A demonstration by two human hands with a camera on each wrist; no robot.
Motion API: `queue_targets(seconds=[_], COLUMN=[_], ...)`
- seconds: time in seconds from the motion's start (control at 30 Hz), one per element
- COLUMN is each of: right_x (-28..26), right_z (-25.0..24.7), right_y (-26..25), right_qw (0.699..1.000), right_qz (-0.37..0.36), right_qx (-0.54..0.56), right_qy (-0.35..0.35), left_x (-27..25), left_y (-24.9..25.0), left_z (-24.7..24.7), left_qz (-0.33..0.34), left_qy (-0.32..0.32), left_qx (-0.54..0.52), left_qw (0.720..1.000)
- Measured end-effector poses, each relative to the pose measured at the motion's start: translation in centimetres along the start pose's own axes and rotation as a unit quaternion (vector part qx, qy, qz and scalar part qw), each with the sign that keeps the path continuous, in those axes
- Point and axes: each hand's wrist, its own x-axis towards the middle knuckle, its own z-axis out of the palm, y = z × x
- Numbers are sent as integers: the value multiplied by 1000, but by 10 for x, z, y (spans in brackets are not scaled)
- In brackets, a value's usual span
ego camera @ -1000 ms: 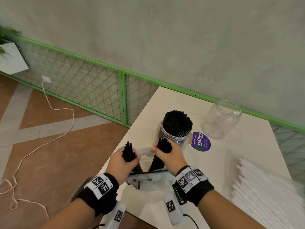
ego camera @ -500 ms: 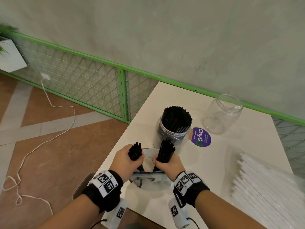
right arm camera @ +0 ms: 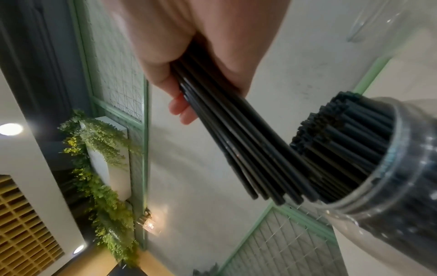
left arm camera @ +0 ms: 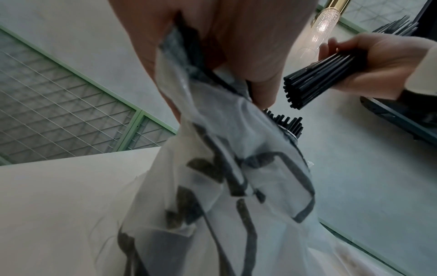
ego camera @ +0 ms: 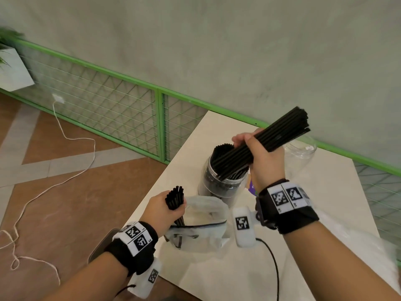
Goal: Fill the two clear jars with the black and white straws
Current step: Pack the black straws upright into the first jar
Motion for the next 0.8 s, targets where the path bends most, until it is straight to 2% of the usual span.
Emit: queue_targets(seconds=[0.1,0.27,0.37,0.47,0.53,0.7,0.8], right_x=[16,38,45,42,38,42,47], right_z=[7,5,4,8,10,10,12], right_y=[5,31,45,57,63,64,54], right_qw=[999,996,995,988,985,992,990], right_qz=[3,26,40,46,58,86,128], right_qx=[13,-45,-72,-148,-161,-83,-17], right_qy=[35,75,54,-1,-30,-45,-56], left_x=[1,0,0,1,1,0,0], left_y=[-3,-4,-5,-6,-6,-6,-8], left_z=[0,-2,-2,-3,-4,-3,-2], left_qz=[-12,-5,-3,-8,-11,-19,-21], left_qy=[-6,-18,-24,-30,-28,-33,-31], left_qx=[-22,-29,-36,-42,-44,-57,-58], left_qw=[1000,999,999,999,999,998,998])
